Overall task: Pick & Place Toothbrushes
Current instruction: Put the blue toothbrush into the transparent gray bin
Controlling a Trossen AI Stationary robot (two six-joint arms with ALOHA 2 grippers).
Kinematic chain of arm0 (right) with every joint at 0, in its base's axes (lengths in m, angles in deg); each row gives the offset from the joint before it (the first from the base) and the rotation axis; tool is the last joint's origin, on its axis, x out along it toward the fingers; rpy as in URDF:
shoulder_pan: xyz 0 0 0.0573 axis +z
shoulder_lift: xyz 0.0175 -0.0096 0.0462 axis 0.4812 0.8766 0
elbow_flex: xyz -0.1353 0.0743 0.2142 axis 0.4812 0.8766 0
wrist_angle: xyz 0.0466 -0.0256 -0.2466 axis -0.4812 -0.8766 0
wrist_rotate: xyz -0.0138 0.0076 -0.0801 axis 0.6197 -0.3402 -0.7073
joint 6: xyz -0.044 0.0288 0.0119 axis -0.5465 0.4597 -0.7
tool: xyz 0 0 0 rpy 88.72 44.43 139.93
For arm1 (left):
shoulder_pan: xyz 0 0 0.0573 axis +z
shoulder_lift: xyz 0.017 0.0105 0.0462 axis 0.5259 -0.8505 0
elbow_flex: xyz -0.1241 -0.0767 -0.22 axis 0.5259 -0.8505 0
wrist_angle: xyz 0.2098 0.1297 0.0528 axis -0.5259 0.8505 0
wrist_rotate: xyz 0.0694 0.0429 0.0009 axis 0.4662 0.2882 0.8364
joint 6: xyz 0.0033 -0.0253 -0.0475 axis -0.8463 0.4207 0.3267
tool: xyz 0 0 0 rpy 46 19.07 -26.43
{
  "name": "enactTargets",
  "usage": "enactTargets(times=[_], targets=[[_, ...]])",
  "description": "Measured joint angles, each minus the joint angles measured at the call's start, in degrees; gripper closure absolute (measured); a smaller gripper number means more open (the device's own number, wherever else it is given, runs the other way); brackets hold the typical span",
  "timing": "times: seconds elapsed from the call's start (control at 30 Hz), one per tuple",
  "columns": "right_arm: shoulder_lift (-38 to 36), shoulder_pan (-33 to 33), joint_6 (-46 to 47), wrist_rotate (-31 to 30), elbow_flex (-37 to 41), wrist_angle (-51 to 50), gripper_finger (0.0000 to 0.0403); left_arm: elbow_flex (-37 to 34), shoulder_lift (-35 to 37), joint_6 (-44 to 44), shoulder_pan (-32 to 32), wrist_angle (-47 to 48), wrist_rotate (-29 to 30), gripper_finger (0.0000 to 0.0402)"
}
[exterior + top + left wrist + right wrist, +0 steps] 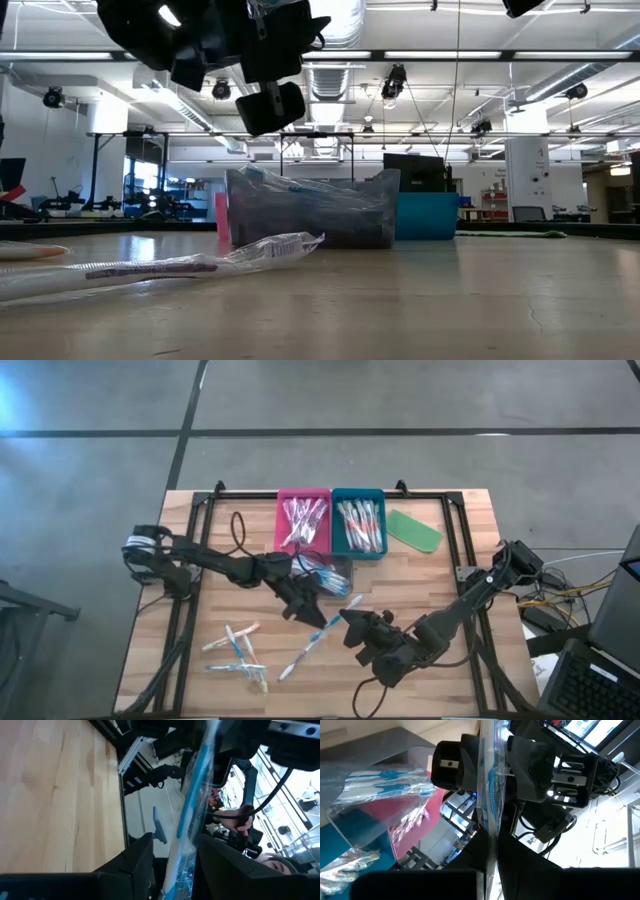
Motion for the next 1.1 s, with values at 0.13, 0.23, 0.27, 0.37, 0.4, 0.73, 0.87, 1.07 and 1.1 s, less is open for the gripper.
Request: enactTargets(times=[0.13, 0.23, 0.27, 0.37, 0.4, 0.73, 0.87, 1.07, 1.1], targets=[[0.0, 0.0, -0.2, 0.0, 0.0, 0.0, 0.0388, 0.4, -0.8, 0.1, -0.3, 0.2, -0.3, 0.0239], [0.0, -0.2, -0.3, 0.0, 0.0, 0.0, 0.0389, 0.4, -1.2, 0.1, -0.4, 0.3, -0.3, 0.0239], [0.0, -0.3, -0.3, 0.0, 0.0, 0.0, 0.0388, 0.4, -1.3, 0.1, -0.4, 0.3, -0.3, 0.0239], [0.0, -0.6, -0.3, 0.0, 0.0, 0.0, 0.0388, 0.4, -1.5, -0.3, -0.5, 0.3, -0.3, 0.0244], [0.0, -0.7, -0.3, 0.0, 0.0, 0.0, 0.0388, 0.4, -1.5, -0.3, -0.5, 0.2, -0.3, 0.0248], [-0.1, -2.0, -2.3, 0.0, 0.0, 0.2, 0.0386, 1.8, -1.5, -3.0, -0.5, 0.3, -0.9, 0.0352], [-0.1, -2.0, -2.4, 0.2, 0.0, 0.4, 0.0378, 1.8, -1.5, -4.6, -0.5, 0.0, -2.3, 0.0375], [-0.1, -0.9, -2.9, -0.2, 0.0, 0.0, 0.0344, 2.1, -1.4, -4.4, -0.4, 0.3, -3.5, 0.0367], [-0.1, -0.4, -3.0, -1.4, 0.0, -0.1, 0.0340, 2.1, -1.4, -4.5, -0.2, 0.3, -3.7, 0.0366]])
